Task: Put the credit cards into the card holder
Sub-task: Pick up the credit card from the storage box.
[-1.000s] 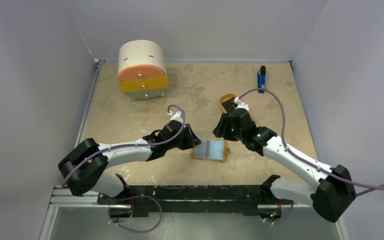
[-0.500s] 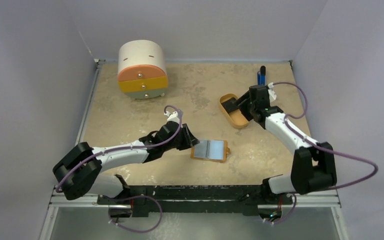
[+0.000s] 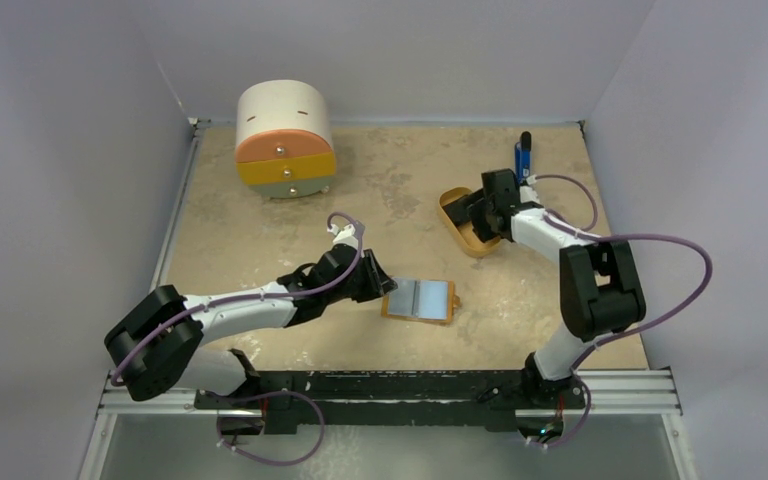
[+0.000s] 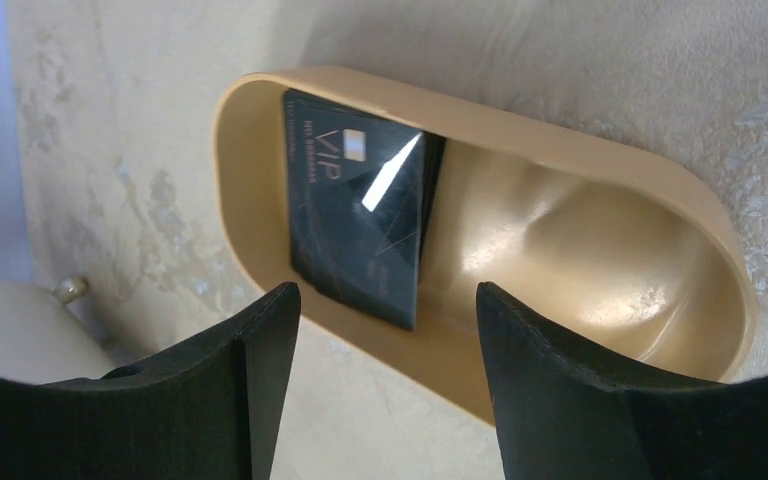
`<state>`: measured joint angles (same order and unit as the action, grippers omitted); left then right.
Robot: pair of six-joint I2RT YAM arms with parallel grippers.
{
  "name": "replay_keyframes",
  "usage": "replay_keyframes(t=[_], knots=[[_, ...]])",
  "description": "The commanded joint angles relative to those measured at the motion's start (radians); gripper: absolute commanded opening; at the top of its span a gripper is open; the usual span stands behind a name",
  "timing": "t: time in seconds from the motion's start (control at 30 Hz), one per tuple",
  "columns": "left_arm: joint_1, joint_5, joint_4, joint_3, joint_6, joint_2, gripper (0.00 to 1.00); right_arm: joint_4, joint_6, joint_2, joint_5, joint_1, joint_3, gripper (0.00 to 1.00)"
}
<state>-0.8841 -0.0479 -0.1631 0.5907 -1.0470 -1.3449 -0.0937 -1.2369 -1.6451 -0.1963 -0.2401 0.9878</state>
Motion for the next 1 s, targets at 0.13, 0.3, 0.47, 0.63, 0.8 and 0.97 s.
replay_keyframes(t=[0.13,0.3,0.47,0.63,0.8,0.97], knots=[[0.001,0.009,-0.018,0.001,0.009,0.029,0.24,0.039,-0.078,-0.049,-0.041,0.000,0.036,0.67],[0.002,0.008,-0.009,0.008,0.016,0.026,0.24,0.088,-0.075,-0.068,-0.027,-0.001,0.015,0.63],[0.004,0.003,-0.001,0.010,0.018,0.030,0.24,0.089,-0.063,-0.096,-0.022,0.000,0.014,0.60],[0.003,0.003,0.000,0.010,0.015,0.029,0.24,0.114,-0.054,-0.111,-0.020,0.000,0.015,0.57],[0.002,0.001,0.000,0.004,0.012,0.032,0.24,0.118,-0.053,-0.125,-0.017,0.004,0.017,0.52],[0.003,-0.003,-0.003,-0.005,0.006,0.042,0.24,0.127,-0.046,-0.124,-0.017,0.005,0.003,0.44]])
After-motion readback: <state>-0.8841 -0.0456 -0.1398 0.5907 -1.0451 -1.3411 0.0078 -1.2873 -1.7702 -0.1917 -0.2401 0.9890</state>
